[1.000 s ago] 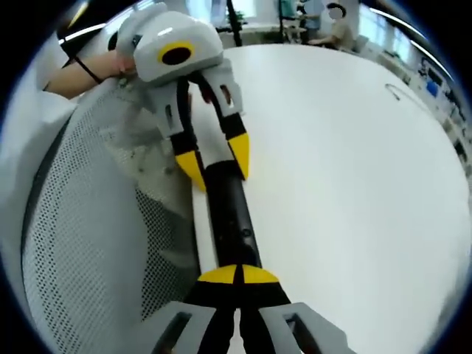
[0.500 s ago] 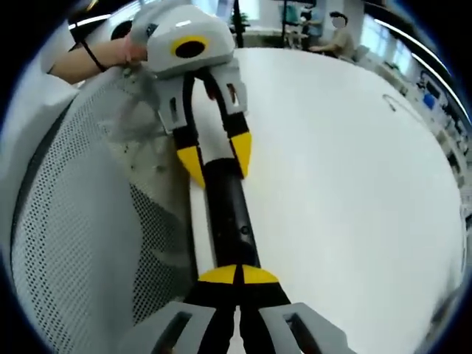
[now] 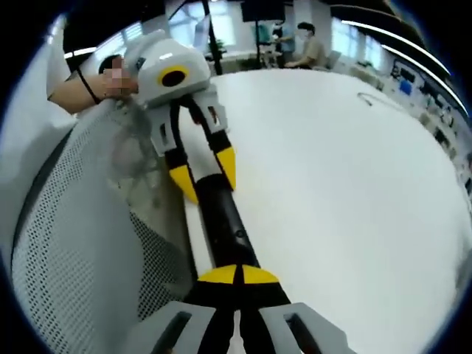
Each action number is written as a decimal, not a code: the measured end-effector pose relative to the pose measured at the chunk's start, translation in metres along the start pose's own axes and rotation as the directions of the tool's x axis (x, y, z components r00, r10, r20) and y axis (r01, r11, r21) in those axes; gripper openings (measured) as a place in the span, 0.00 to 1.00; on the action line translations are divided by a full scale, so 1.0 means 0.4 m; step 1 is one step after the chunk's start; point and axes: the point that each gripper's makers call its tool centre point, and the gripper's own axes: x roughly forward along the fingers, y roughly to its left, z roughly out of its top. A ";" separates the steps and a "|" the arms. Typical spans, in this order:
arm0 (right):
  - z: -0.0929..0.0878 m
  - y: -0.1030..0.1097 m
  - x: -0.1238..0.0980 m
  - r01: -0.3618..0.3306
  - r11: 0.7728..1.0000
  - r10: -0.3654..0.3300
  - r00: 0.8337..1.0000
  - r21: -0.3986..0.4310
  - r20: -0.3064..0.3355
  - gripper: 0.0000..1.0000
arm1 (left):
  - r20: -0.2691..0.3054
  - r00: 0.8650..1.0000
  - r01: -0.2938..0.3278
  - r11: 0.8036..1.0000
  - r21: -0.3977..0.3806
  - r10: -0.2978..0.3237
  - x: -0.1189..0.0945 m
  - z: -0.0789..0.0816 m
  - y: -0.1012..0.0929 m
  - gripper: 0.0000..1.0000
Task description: Press the specified remote control buttons in sequence, fully releasing each button before pressing the next.
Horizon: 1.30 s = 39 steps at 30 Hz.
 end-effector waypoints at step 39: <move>0.046 0.039 0.040 0.029 0.991 -0.031 0.999 -0.132 -0.016 0.00 | -0.001 1.000 -0.002 1.000 -0.004 0.002 0.000 0.000 0.002 0.25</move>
